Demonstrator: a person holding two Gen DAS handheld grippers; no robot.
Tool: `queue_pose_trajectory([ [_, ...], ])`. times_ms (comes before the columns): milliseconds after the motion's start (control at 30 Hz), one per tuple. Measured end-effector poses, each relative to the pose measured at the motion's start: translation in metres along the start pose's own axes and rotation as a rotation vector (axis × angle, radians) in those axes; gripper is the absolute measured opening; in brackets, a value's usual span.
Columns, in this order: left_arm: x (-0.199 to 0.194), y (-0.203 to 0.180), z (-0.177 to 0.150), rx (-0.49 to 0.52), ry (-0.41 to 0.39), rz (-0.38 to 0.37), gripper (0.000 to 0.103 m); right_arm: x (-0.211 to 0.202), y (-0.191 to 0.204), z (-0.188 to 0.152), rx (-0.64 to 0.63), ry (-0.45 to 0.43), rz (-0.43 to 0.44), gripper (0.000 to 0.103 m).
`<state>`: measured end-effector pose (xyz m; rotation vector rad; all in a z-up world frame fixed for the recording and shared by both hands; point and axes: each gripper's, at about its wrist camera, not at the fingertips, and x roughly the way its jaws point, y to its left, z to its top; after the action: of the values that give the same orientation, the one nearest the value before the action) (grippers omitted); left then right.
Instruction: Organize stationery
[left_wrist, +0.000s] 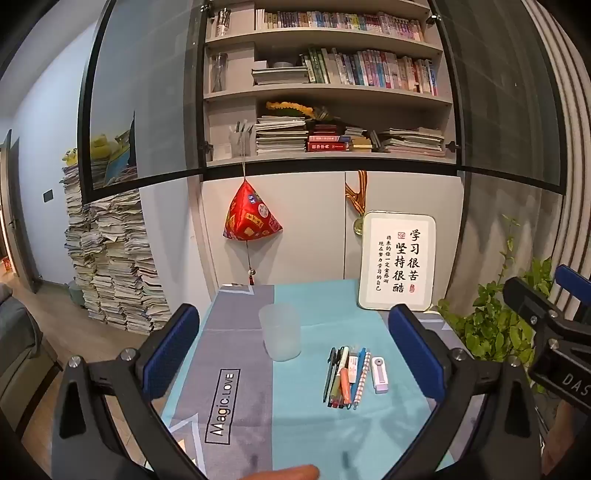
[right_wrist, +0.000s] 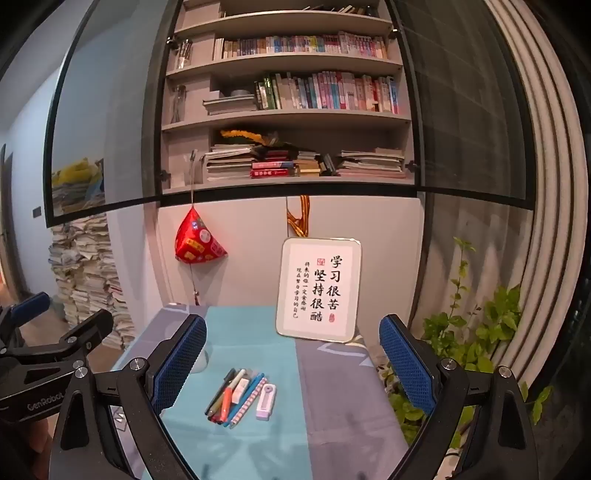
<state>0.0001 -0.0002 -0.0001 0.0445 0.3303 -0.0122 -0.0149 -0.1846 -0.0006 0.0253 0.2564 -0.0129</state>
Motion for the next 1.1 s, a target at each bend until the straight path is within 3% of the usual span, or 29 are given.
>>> queue_pose_trajectory([
  [300,0.009,0.001,0.014,-0.014,0.021,0.007,0.100,0.003,0.001,-0.003,-0.002,0.008,-0.008,0.095],
  [433,0.011,0.003,0.005,-0.004,0.031,-0.001,0.099,0.002,0.004,-0.006,-0.003,0.003,-0.011,0.095],
  [567,0.016,0.002,0.006,0.003,0.058,-0.019,0.090,0.004,0.005,0.002,-0.001,0.016,-0.005,0.095],
  [1100,0.022,0.010,0.002,-0.009,0.058,-0.014,0.091,0.018,0.006,-0.003,-0.016,0.044,-0.015,0.095],
])
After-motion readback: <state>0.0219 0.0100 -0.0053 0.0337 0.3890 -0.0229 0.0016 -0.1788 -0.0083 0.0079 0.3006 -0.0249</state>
